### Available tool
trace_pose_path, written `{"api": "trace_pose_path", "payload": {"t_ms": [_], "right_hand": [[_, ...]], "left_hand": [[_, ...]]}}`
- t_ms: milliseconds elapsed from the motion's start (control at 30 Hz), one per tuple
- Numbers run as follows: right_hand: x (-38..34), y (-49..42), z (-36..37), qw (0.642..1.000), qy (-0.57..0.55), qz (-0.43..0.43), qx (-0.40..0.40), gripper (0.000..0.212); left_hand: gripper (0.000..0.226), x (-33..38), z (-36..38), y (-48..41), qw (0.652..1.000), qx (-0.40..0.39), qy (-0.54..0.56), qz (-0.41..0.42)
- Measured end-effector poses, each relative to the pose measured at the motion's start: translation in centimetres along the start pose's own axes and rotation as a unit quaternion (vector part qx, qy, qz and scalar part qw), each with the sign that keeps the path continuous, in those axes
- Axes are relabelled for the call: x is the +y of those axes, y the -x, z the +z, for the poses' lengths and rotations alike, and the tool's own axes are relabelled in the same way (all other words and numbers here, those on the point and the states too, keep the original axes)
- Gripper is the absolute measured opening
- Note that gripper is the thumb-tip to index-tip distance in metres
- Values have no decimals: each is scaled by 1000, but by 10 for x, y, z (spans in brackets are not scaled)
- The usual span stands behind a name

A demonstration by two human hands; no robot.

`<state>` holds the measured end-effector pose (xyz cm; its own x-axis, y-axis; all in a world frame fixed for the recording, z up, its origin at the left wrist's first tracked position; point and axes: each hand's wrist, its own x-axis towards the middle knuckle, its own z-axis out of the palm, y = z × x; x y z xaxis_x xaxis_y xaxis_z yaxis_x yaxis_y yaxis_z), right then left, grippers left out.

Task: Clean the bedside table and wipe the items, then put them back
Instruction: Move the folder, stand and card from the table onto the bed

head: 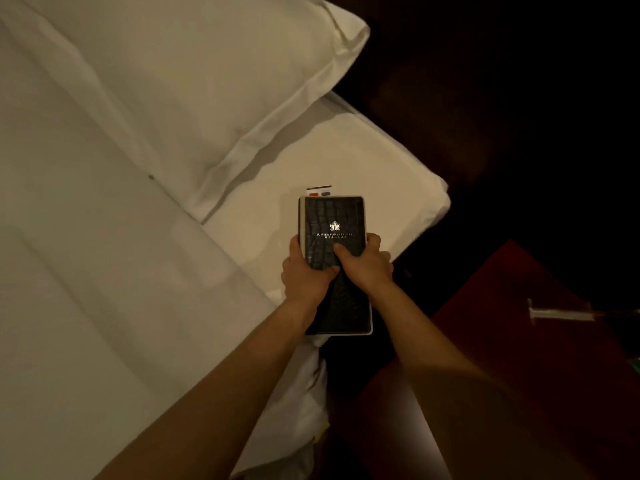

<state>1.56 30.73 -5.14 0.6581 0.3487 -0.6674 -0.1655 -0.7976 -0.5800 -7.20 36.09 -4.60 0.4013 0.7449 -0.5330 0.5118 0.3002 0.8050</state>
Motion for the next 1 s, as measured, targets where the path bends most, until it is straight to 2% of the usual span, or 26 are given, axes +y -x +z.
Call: {"api": "trace_pose_path", "payload": {"t_ms": [100,300,533,633,733,867,1000], "right_hand": [[-19,-6,23,999,-4,-9,-33,69],[-38,-12,45,997,-42,16,-62,70],[-36,-21,47,996,-58,-9,-67,65],[-28,-18,37,998,2,-54,-24,65],[-10,-13,16,991,82,-90,51,69],[15,-8,-20,975,172,-84,114,79],[43,3,-61,976,155,-68,137,81]], "left_hand": [[72,-1,-24,-14,1000,21,7,0],[62,2,-56,-38,1000,-5,2,-28],[48,5,-58,-45,998,-17,-49,32],[52,5,-48,-44,981,12,-155,117],[70,8,-29,-37,932,34,-297,204],[66,18,9,-21,909,-5,-314,273],[63,23,49,-5,898,-71,-300,314]]}}
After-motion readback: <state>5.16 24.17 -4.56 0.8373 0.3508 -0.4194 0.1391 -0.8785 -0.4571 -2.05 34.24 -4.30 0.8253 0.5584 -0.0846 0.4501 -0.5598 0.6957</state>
